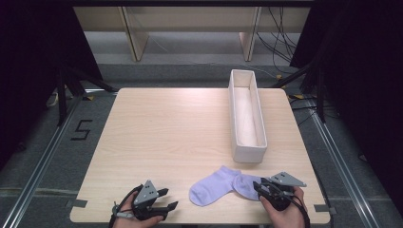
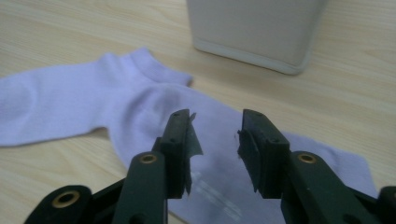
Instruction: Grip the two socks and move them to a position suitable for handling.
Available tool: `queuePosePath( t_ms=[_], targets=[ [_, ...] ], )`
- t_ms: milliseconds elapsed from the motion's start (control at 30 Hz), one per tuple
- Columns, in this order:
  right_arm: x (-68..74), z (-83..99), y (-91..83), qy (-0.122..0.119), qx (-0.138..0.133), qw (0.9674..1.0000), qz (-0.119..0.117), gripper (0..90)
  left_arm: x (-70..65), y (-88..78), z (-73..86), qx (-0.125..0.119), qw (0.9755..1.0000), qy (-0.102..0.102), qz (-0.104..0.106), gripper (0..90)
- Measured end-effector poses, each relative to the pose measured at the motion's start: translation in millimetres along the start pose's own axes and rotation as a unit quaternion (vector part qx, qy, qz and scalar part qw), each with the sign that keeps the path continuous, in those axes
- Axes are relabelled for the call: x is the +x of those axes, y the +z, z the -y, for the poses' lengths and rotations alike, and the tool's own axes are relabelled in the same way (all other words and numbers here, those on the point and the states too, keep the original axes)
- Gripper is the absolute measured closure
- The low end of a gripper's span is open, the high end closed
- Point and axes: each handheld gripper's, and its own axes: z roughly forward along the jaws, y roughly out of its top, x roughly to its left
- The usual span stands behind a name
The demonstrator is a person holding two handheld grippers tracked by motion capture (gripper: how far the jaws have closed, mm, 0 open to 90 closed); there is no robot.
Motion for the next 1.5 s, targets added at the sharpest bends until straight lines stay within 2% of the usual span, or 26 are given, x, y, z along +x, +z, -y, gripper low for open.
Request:
queuePosePath(
  t_ms=[33, 100, 167, 233, 267, 300, 333, 367, 400, 433, 467, 500, 567, 633, 667, 700, 733, 900, 933, 1033, 1167, 1200, 1333, 1433, 1467, 1500],
  targets=[
    [-1.5, -2.8, 3.0, -0.025, -0.013, 0.9996, -0.005, 66.4, 0.0, 2.6, -1.5, -0.007, 1.0000, 0.000, 0.006, 43.3],
    [6.2, -8.7, 4.0, -0.014, -0.004, 0.9998, -0.012, 70.7, -0.8, 5.8, -6.3, -0.004, 0.9999, -0.002, 0.013, 44.9],
    [9.5, -15.4, 7.0, -0.037, -0.001, 0.9992, -0.017, 73.2, -1.8, 7.4, -11.1, 0.006, 0.9998, 0.002, 0.019, 47.6],
    [15.2, -20.9, 12.9, -0.037, 0.005, 0.9989, -0.029, 75.0, -1.2, 9.9, -14.6, 0.018, 0.9994, 0.001, 0.028, 50.6],
    [21.1, -23.0, 14.5, -0.026, 0.011, 0.9993, -0.023, 75.0, -1.3, 10.1, -16.7, 0.022, 0.9994, 0.006, 0.025, 52.0],
    [21.4, -26.2, 16.8, -0.046, 0.015, 0.9985, -0.027, 75.0, -1.9, 10.6, -18.4, 0.020, 0.9995, 0.007, 0.025, 52.5],
    [25.9, -28.4, 17.6, -0.043, 0.017, 0.9987, -0.024, 75.0, -1.9, 10.6, -18.4, 0.020, 0.9995, 0.007, 0.025, 52.6],
    [27.2, -30.2, 20.6, -0.057, 0.007, 0.9980, -0.028, 74.7, -2.5, 9.5, -21.7, 0.026, 0.9993, 0.011, 0.026, 52.7],
    [30.3, -32.8, 19.5, -0.048, 0.022, 0.9983, -0.024, 74.0, -3.2, 10.0, -23.1, 0.022, 0.9993, 0.008, 0.028, 52.6],
    [31.2, -34.6, 22.1, -0.058, 0.024, 0.9976, -0.027, 73.5, -3.2, 10.0, -23.1, 0.022, 0.9993, 0.008, 0.028, 52.6],
    [35.2, -36.4, 23.2, -0.048, 0.026, 0.9982, -0.025, 73.2, -4.1, 10.4, -26.5, 0.028, 0.9991, 0.016, 0.027, 52.2],
    [36.1, -38.1, 24.9, -0.057, 0.024, 0.9977, -0.027, 72.8, -4.7, 12.4, -27.8, 0.028, 0.9991, 0.011, 0.031, 51.3],
    [41.6, -41.8, 29.8, -0.052, 0.038, 0.9975, -0.031, 72.4, -5.5, 18.7, -29.9, 0.025, 0.9990, -0.001, 0.036, 49.0],
    [44.2, -45.1, 34.5, -0.058, 0.048, 0.9969, -0.022, 72.4, -5.0, 22.6, -33.7, 0.042, 0.9984, 0.016, 0.034, 48.7],
    [45.7, -46.2, 37.4, -0.054, 0.056, 0.9968, -0.019, 72.2, -6.9, 26.2, -35.0, 0.039, 0.9986, 0.011, 0.033, 48.7],
    [45.3, -47.7, 40.4, -0.062, 0.055, 0.9964, -0.015, 71.7, -8.1, 29.8, -36.1, 0.036, 0.9987, 0.014, 0.034, 48.7],
    [45.1, -49.6, 43.2, -0.067, 0.058, 0.9960, -0.012, 70.8, -8.8, 31.4, -38.2, 0.048, 0.9979, 0.025, 0.036, 49.0],
    [42.1, -56.9, 57.1, -0.076, 0.071, 0.9946, 0.000, 69.4, -17.0, 50.8, -44.0, 0.062, 0.9965, 0.035, 0.045, 53.2],
    [41.0, -57.5, 59.8, -0.076, 0.077, 0.9941, 0.004, 69.4, -16.8, 53.3, -44.7, 0.073, 0.9953, 0.046, 0.045, 54.8],
    [36.4, -58.0, 66.8, -0.078, 0.087, 0.9932, 0.005, 68.4, -18.5, 59.0, -45.1, 0.085, 0.9942, 0.055, 0.035, 57.7],
    [35.1, -57.4, 72.6, -0.071, 0.100, 0.9924, 0.003, 68.2, -18.6, 61.2, -44.1, 0.088, 0.9940, 0.055, 0.034, 60.9],
    [33.4, -57.8, 74.3, -0.081, 0.104, 0.9912, 0.002, 68.2, -17.6, 60.8, -44.1, 0.096, 0.9928, 0.063, 0.033, 61.5],
    [32.5, -57.0, 78.7, -0.087, 0.113, 0.9897, -0.001, 68.8, -16.8, 61.3, -43.9, 0.094, 0.9930, 0.064, 0.029, 63.8],
    [33.6, -55.8, 81.2, -0.096, 0.117, 0.9885, 0.001, 72.3, -16.4, 61.1, -44.2, 0.098, 0.9920, 0.076, 0.025, 68.2],
    [34.9, -55.6, 81.0, -0.100, 0.119, 0.9878, 0.007, 74.3, -17.6, 62.0, -43.9, 0.092, 0.9933, 0.066, 0.023, 69.2],
    [35.8, -55.5, 81.2, -0.104, 0.121, 0.9871, 0.008, 75.9, -16.3, 61.1, -44.7, 0.101, 0.9919, 0.074, 0.021, 70.1]
  ],
)
